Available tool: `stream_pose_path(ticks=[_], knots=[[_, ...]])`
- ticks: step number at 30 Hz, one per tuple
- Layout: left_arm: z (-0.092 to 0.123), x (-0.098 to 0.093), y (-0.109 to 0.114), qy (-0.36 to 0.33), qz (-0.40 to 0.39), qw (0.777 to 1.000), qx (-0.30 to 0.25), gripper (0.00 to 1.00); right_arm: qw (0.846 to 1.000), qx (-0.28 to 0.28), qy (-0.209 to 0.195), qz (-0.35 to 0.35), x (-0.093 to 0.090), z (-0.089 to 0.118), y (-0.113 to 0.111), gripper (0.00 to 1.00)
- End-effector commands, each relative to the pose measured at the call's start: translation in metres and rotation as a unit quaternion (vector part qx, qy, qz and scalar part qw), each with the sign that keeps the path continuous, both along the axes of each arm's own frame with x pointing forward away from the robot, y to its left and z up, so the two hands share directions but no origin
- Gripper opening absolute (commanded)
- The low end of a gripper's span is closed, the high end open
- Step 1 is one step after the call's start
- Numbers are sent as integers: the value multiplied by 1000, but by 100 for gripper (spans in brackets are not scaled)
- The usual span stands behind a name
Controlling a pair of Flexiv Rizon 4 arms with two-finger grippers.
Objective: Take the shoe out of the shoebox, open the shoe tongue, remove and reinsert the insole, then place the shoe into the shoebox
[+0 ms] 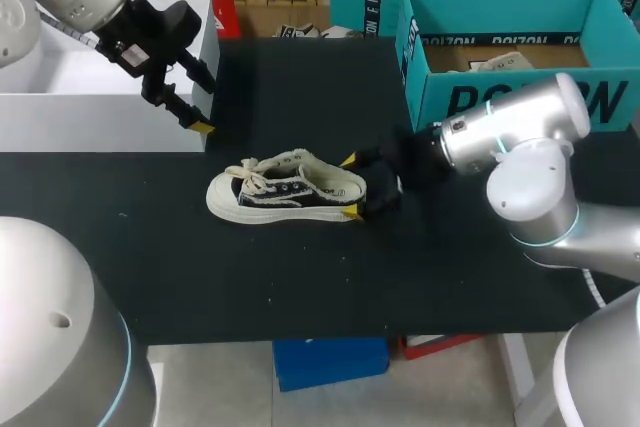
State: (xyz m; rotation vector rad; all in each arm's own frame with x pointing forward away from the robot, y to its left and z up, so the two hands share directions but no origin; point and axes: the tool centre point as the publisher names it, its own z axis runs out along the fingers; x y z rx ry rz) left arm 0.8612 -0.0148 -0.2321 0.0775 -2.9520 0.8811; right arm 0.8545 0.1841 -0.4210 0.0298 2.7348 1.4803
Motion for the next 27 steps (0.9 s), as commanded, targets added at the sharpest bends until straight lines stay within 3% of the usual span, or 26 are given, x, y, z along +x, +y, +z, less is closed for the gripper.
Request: stream_pose_path(ticks=[1,14,15,16,27], knots=[[-2,0,0,-2,0,1000,-1,100,1000,4,1,-3,3,-6,6,100],[-2,0,0,-2,0,1000,-1,100,999,39,0,-17,-5,-14,8,100],[-2,0,0,-2,0,1000,-1,100,999,35,-1,-17,-5,-14,8,82],[-2,0,0,-2,0,1000,-1,100,999,33,-4,-18,-5,-15,8,0],[-2,0,0,-2,0,1000,-1,100,999,33,-4,-18,-5,-15,8,0]])
